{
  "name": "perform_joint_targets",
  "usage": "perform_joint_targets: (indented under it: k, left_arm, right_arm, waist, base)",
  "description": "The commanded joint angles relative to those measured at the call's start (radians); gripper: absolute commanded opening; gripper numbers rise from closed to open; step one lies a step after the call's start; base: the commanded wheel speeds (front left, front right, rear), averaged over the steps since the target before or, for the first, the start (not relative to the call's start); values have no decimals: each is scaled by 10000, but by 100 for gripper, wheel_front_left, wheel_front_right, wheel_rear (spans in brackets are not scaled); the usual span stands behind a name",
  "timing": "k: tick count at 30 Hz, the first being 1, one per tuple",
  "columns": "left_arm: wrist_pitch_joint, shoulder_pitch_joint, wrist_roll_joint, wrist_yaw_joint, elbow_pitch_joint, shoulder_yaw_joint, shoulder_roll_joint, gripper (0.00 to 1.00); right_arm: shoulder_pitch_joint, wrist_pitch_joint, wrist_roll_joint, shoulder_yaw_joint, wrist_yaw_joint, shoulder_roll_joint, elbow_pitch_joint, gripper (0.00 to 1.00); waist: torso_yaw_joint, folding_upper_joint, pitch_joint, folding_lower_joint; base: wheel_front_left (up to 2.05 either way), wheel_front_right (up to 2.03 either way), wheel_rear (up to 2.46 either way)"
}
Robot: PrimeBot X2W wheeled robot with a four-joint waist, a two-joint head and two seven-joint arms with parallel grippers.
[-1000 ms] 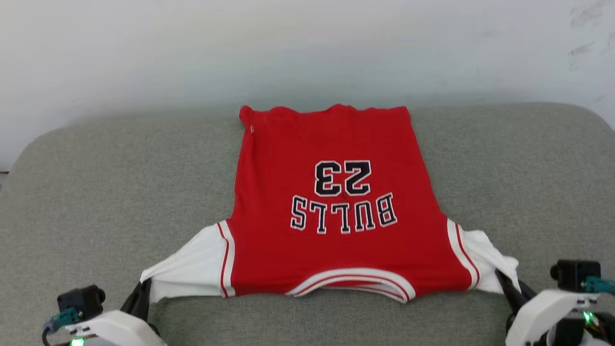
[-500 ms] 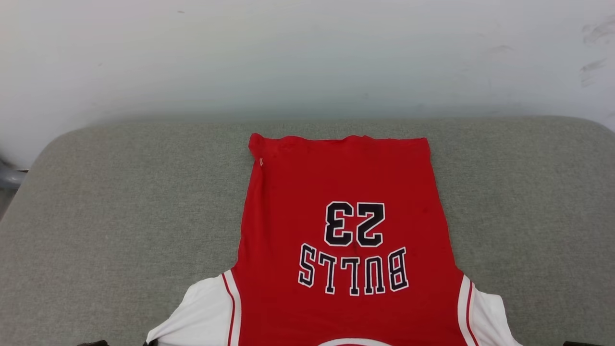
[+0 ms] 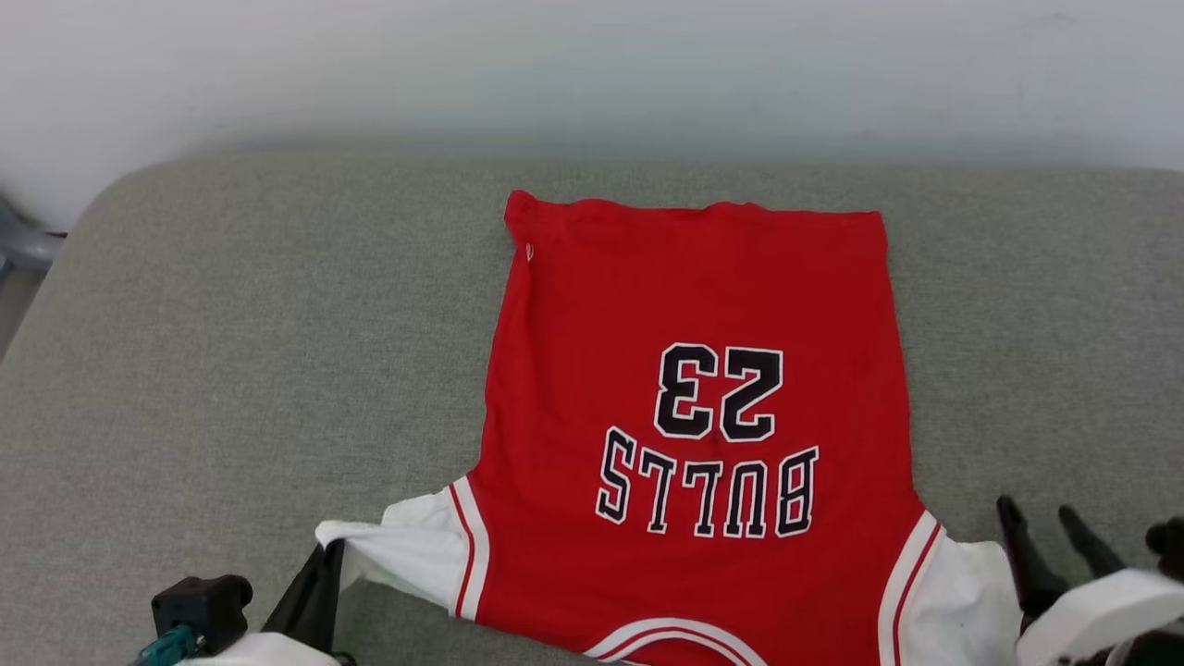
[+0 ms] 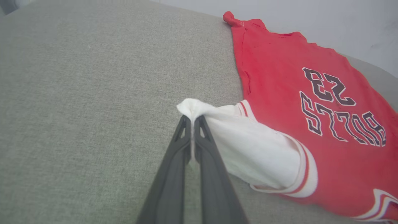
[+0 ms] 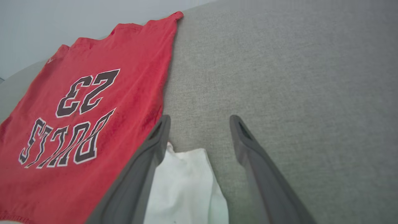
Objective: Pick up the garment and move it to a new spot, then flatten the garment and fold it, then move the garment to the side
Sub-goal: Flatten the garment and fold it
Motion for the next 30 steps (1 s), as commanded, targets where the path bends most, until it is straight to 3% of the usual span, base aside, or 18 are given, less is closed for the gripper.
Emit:
perform_joint_targets:
  k: [1, 6, 10, 20, 30]
  left_arm:
    - [-99, -169, 84, -7, -28, -24, -37, 0]
    - [-512, -921, 409, -98, -244, -156, -297, 0]
    - [-754, -1506, 640, -191, -436, -252, -493, 0]
    - [-1005, -2586, 1086, -447, -920, -556, -980, 0]
    - [-1105, -3242, 1305, -737, -1094, -672, -1317, 0]
  right_arm:
    - [-439, -94, 53, -101, -7, -118, 153, 100]
    - [-2552, 214, 351, -385, -7, -605, 1322, 100]
    - [-4402, 1059, 499, -388, -7, -1183, 2407, 100]
    - [-8335, 4411, 94, 169, -6, -2503, 4009, 100]
    - [-10768, 6245, -755, 257, -7, -2797, 4688, 100]
  waist:
    - [215, -1, 398, -2]
    - [570, -1, 1262, -2]
    - [938, -1, 1945, -2]
    - [1850, -1, 3367, -2]
    - [2472, -1, 4524, -2]
  base:
    - [0, 0, 0]
    - [0, 0, 0]
    - [0, 0, 0]
    - [0, 0, 0]
    - [0, 0, 0]
